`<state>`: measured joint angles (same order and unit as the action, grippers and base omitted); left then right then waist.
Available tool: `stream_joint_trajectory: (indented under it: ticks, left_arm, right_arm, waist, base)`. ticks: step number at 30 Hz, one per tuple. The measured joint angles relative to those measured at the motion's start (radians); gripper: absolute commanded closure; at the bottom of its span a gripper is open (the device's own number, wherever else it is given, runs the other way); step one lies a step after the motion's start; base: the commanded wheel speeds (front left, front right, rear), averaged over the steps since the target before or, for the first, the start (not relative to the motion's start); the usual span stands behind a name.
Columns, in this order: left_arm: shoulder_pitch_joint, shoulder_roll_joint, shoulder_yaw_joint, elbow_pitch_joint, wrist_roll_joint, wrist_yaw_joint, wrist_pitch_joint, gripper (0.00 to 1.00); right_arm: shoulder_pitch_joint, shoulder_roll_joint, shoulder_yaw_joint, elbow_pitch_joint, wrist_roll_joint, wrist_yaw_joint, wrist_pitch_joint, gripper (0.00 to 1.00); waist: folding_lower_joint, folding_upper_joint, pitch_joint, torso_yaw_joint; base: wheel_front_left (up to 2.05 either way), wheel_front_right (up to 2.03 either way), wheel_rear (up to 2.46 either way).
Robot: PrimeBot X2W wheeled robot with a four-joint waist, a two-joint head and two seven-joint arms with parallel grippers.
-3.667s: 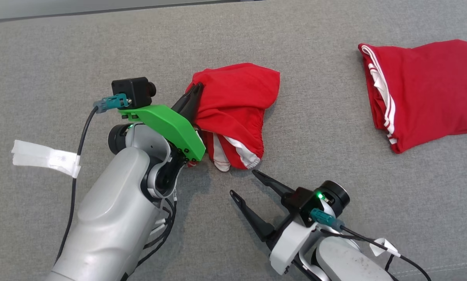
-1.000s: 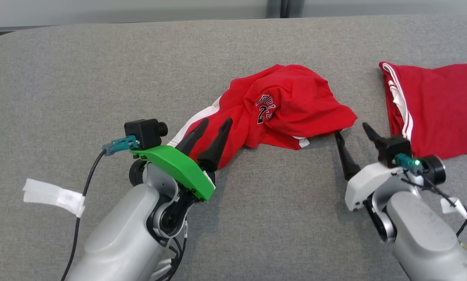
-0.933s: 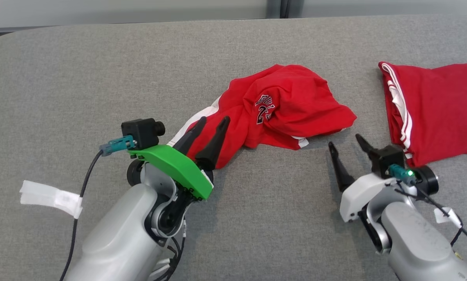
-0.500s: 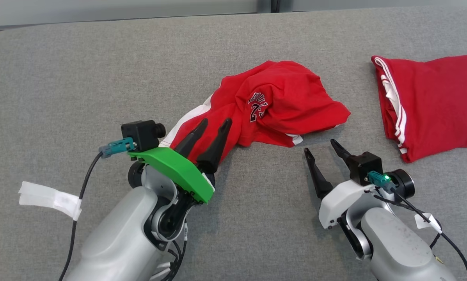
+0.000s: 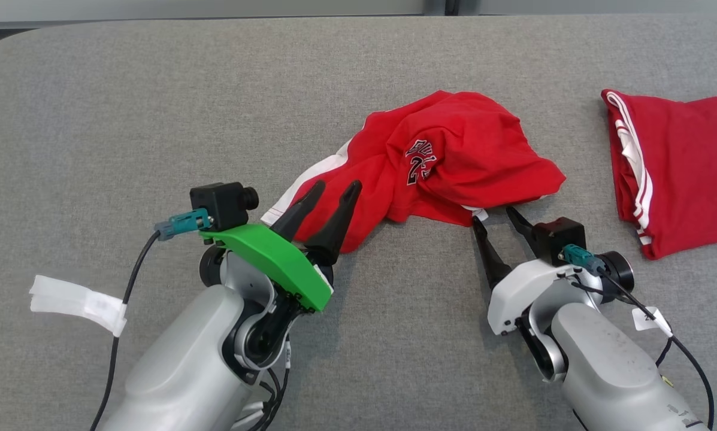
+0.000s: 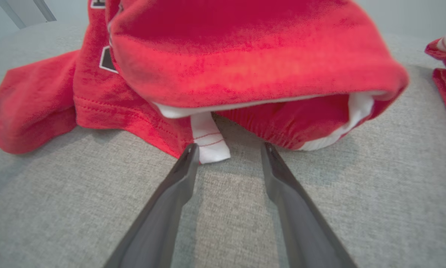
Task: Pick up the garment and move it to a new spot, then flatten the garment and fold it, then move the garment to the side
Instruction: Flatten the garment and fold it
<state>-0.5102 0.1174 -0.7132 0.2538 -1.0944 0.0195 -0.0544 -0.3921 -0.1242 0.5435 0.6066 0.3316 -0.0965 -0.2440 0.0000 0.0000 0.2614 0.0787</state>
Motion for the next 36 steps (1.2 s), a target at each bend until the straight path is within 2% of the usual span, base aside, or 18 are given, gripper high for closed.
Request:
stream_joint_trajectory:
  ticks: [4,5,12,22,24,26,27,30,31,33,35,36]
  left_arm:
    - [0.000,0.006,0.005,-0.005,0.000,0.007,0.000,0.00]
    - [0.000,0.007,0.006,-0.005,0.000,0.007,0.000,0.00]
    - [0.001,0.019,0.006,-0.012,0.000,0.016,0.001,0.00]
    - [0.003,0.021,0.004,-0.033,0.000,0.025,0.002,0.00]
    - [0.004,0.021,0.004,-0.035,0.000,0.025,0.002,0.00]
    - [0.004,0.021,0.003,-0.036,0.000,0.026,0.002,0.00]
    - [0.005,0.021,0.003,-0.037,0.000,0.026,0.002,0.00]
    - [0.009,0.021,0.003,-0.039,0.000,0.026,0.002,0.00]
    - [0.012,0.021,0.002,-0.040,0.000,0.026,0.003,0.00]
    - [0.018,0.022,0.002,-0.041,0.000,0.026,0.010,0.00]
    - [0.018,0.022,0.002,-0.042,0.000,0.031,0.010,0.00]
    - [0.018,0.022,0.002,-0.042,0.000,0.034,0.010,0.00]
  right_arm:
    - [0.000,0.008,0.000,0.031,0.015,0.011,0.007,0.22]
    - [0.000,0.010,0.000,0.038,0.016,0.016,0.007,0.29]
    - [-0.016,0.021,0.001,0.074,0.021,0.026,0.007,0.04]
    - [-0.058,0.029,0.012,0.106,0.021,0.046,0.007,0.10]
    - [-0.065,0.030,0.012,0.114,0.021,0.047,0.007,0.08]
    - [-0.074,0.030,0.012,0.122,0.021,0.053,0.007,0.12]
    - [-0.077,0.030,0.012,0.126,0.022,0.053,0.007,0.15]
    - [-0.081,0.032,0.012,0.138,0.024,0.058,0.007,0.31]
    - [-0.081,0.032,0.011,0.145,0.028,0.061,0.007,0.51]
    - [-0.082,0.033,0.007,0.156,0.040,0.069,0.006,0.71]
    - [-0.085,0.034,0.005,0.165,0.043,0.071,0.001,1.00]
    - [-0.089,0.035,0.004,0.169,0.049,0.076,-0.002,1.00]
  waist:
    - [0.0000,0.0000,-0.004,0.006]
    - [0.0000,0.0000,-0.004,0.006]
    - [0.0000,0.0000,-0.006,0.005]
    - [0.0000,0.0000,-0.007,0.006]
    - [0.0000,-0.0001,-0.006,0.008]
    - [0.0000,0.0000,-0.005,0.010]
    - [0.0000,0.0000,-0.004,0.011]
    - [0.0000,0.0000,-0.002,0.013]
    - [0.0000,0.0000,-0.001,0.014]
    - [0.0000,0.0000,0.001,0.016]
    - [0.0000,0.0000,0.004,0.018]
    - [0.0000,0.0000,0.005,0.019]
  base:
    - [0.00,0.00,0.00]
    - [0.00,0.00,0.00]
    - [0.00,0.00,0.00]
    - [0.00,0.00,0.00]
    - [0.00,0.00,0.00]
    - [0.00,0.00,0.00]
    - [0.00,0.00,0.00]
    - [0.00,0.00,0.00]
    - [0.00,0.00,0.00]
    - [0.00,0.00,0.00]
    - [0.00,0.00,0.00]
    - [0.00,0.00,0.00]
